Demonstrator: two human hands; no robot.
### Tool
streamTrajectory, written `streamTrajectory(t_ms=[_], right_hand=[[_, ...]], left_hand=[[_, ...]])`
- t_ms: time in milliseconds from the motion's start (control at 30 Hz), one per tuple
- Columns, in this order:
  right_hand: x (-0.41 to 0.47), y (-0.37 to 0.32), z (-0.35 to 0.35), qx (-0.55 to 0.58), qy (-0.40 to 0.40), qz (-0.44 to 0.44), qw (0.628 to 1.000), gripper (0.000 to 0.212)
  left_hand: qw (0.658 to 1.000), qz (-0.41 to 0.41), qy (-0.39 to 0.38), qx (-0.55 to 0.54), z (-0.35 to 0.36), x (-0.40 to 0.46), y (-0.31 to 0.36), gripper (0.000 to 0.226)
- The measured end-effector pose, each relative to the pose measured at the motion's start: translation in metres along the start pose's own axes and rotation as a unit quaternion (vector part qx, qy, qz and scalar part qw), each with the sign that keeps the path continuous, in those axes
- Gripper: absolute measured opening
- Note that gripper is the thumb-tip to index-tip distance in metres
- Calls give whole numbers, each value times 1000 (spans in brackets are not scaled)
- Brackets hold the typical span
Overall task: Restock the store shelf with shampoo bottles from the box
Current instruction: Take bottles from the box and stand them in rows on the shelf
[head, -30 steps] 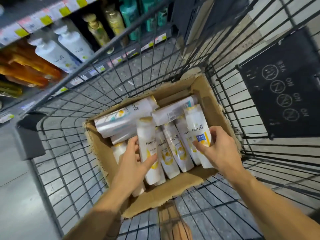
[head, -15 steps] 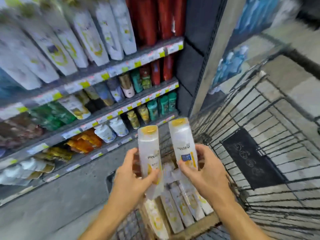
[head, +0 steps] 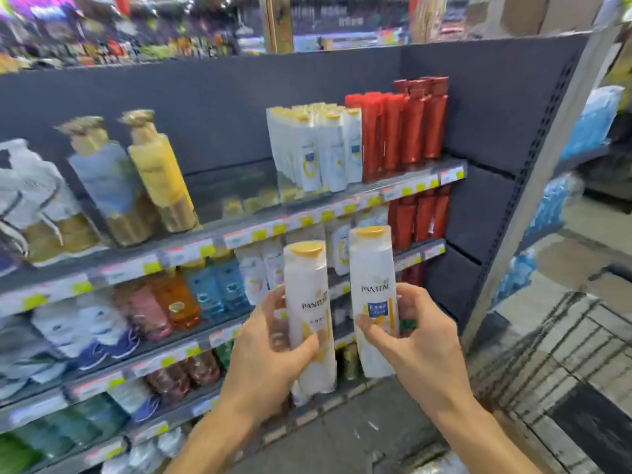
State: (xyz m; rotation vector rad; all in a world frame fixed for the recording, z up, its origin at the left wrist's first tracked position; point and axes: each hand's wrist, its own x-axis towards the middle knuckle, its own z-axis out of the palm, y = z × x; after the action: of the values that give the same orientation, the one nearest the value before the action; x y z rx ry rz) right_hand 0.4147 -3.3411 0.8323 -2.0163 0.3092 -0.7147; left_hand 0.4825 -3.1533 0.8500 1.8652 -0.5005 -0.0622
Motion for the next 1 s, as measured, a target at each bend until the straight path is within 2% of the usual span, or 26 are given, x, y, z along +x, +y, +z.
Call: streamTrajectory(t_ms=[167,333,533,733,933,1000], right_hand=[[30,-51,61,13,22,-11,1000,42],[65,-71,87,-7,22,-21,1000,44],[139,-46,107,-10,26,-17,999,40],[259,-15,136,29,44,-40,998,36],[345,20,164,18,41,-33,998,31],[359,33,172,-5,36,-28,999,39]], left_hand=[[999,29,13,7,-69,33,15,52],[999,36,31,4,-103,68,16,52],[998,40,40,18,-105,132,-4,56],[996,59,59,44,-92,220,-10,63],[996,51,67,44,-85,302,-13,57],[996,51,60,40,-83,319,-15,56]])
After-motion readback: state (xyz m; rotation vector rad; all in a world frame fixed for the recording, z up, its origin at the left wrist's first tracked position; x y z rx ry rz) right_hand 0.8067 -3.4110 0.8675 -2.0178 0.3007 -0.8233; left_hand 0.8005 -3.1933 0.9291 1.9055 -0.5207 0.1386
